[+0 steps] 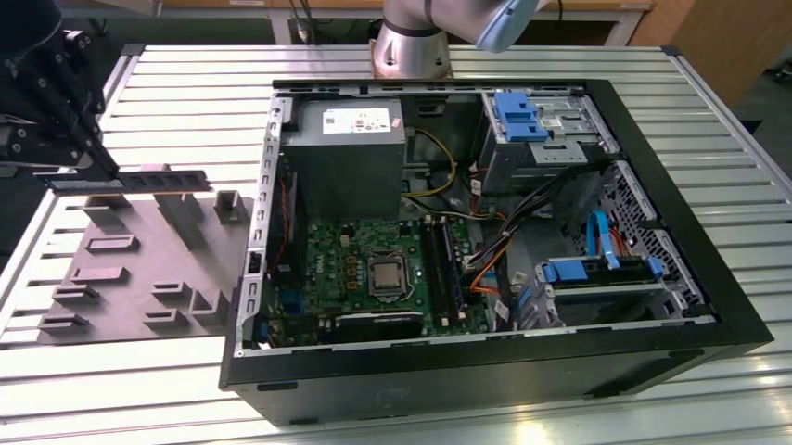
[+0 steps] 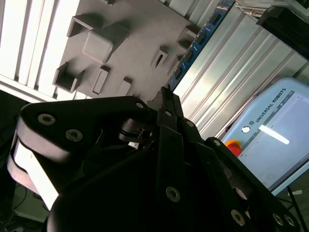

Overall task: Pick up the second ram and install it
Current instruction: 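Pick up the second ram and move it above second insertion slot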

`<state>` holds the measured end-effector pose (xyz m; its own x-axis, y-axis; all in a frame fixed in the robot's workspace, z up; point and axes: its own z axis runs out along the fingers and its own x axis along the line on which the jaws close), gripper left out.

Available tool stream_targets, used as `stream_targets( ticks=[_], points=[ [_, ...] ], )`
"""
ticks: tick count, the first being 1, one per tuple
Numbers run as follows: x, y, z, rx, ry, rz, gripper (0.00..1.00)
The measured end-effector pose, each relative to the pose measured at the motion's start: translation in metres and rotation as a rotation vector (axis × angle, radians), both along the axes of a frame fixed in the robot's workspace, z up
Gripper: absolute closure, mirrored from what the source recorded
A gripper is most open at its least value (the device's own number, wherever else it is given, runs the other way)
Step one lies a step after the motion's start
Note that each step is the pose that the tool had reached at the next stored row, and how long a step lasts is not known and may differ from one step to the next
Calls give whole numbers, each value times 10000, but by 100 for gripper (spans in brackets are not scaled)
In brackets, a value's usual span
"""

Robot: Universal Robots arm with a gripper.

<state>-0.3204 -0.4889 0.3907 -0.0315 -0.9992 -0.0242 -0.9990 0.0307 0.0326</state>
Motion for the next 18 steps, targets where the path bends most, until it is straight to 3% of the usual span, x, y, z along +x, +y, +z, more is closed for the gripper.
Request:
stream_targets(
  ticks=[18],
  points=[
    [177, 0, 0, 0, 0, 0, 88]
  ],
)
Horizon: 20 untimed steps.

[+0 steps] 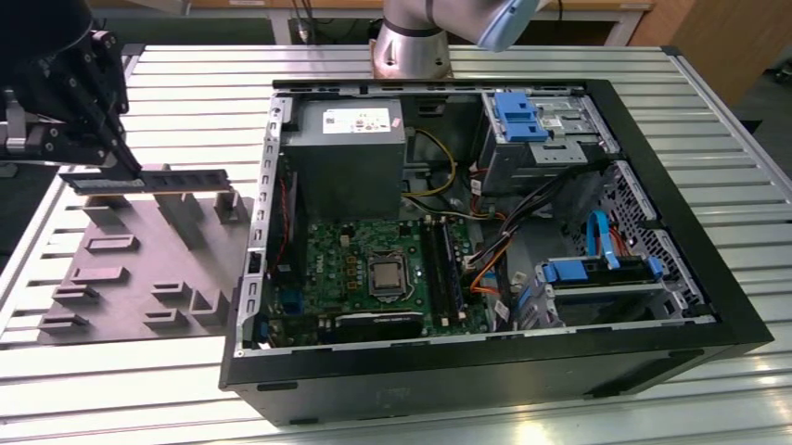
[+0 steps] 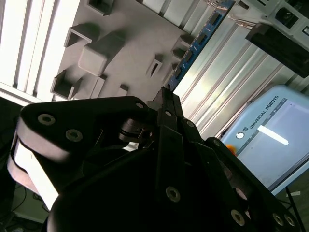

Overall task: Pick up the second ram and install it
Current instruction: 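Pick up the second ram and move it above second insertion slot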

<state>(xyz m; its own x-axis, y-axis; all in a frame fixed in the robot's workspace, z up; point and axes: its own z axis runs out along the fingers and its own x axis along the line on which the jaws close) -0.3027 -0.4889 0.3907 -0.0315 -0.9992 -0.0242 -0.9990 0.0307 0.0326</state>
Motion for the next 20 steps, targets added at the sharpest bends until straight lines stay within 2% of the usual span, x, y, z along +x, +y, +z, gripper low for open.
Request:
stream_targets(
  ticks=[20],
  points=[
    [161, 0, 0, 0, 0, 0, 88]
  ],
)
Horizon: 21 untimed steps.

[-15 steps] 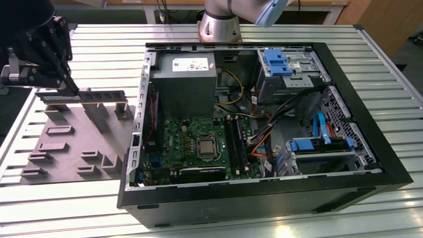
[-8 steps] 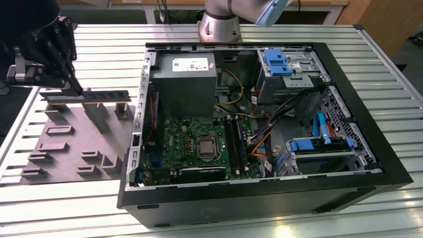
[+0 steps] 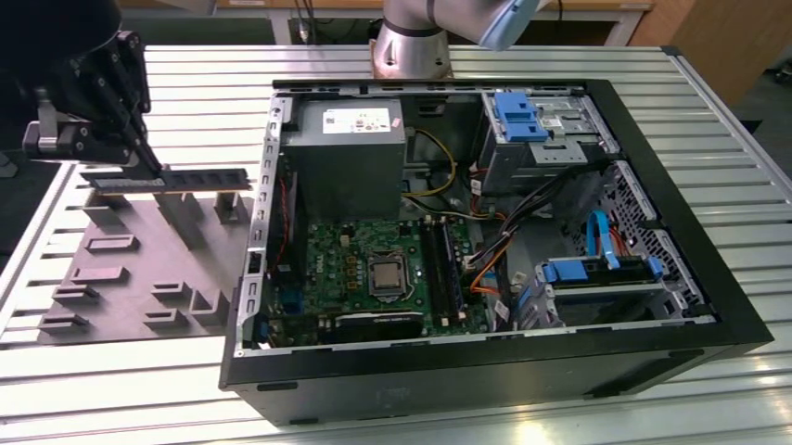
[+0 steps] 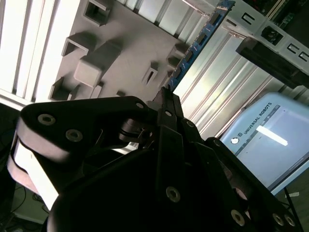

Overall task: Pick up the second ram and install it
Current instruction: 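Pick up the second ram and move it above second insertion slot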

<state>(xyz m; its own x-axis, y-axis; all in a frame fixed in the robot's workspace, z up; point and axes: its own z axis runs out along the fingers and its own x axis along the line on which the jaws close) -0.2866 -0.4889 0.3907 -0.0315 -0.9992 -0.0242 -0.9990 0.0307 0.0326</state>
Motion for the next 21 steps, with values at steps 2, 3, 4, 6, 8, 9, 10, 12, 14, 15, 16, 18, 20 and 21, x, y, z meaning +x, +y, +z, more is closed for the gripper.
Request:
stream_targets(
  ticks=[2, 3, 4, 6, 8, 9, 10, 12, 14, 15, 16, 18, 20, 21],
  points=[
    [13, 0, 0, 0, 0, 0, 88],
    [20, 0, -1, 1, -1, 0, 88],
    [27, 0, 0, 0, 0, 0, 88],
    [40, 0, 0, 0, 0, 0, 88],
    [54, 0, 0, 0, 0, 0, 88],
    [60, 0, 0, 0, 0, 0, 88],
    [66, 0, 0, 0, -1, 0, 88],
    [77, 0, 0, 0, 0, 0, 88],
    [87, 0, 0, 0, 0, -1, 88],
    [91, 0, 0, 0, 0, -1, 88],
    [96, 0, 0, 0, 0, 0, 88],
    [108, 0, 0, 0, 0, 0, 88],
    [120, 0, 0, 1, 0, 0, 88],
    [124, 0, -1, 1, -1, 0, 88]
  ],
)
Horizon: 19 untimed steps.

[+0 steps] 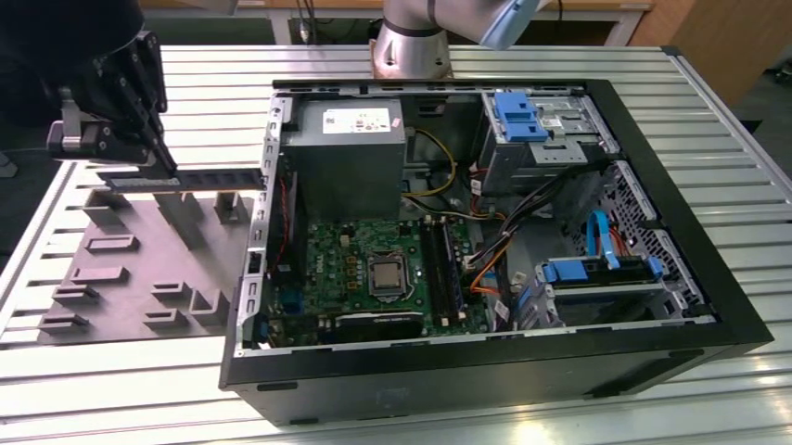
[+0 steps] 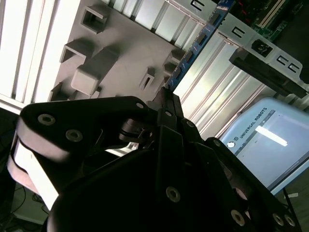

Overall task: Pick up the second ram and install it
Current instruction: 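Pick up the second ram and move it above second insertion slot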

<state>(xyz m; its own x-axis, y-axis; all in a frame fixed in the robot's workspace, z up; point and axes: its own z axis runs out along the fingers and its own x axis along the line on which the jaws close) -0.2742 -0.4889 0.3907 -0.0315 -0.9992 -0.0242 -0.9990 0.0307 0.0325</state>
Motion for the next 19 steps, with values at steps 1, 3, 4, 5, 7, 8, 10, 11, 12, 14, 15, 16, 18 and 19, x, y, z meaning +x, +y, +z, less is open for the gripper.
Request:
stream_targets(
  ticks=[1, 3, 4, 5, 7, 8, 10, 11, 12, 14, 15, 16, 18, 19],
  points=[
    [4, 0, 0, -1, 1, 0, 88],
    [17, 0, 1, -2, 1, 0, 88],
    [23, 0, 1, -1, 1, 0, 88],
    [29, 0, 0, -1, 1, 0, 88],
    [43, 0, 1, -1, 1, 0, 88],
    [49, 0, 1, -1, 1, 0, 88],
    [62, 0, 1, -1, 1, 0, 88],
    [69, 0, 1, -1, 1, 0, 88],
    [75, 0, 1, -1, 1, 0, 88],
    [87, 0, 0, 0, 1, 0, 88],
    [93, 0, 1, -1, 1, 1, 88],
    [99, 0, 1, -2, 1, 0, 88],
    [112, 0, 1, -1, 1, 1, 88],
    [117, 0, 1, -1, 1, 0, 88]
  ],
)
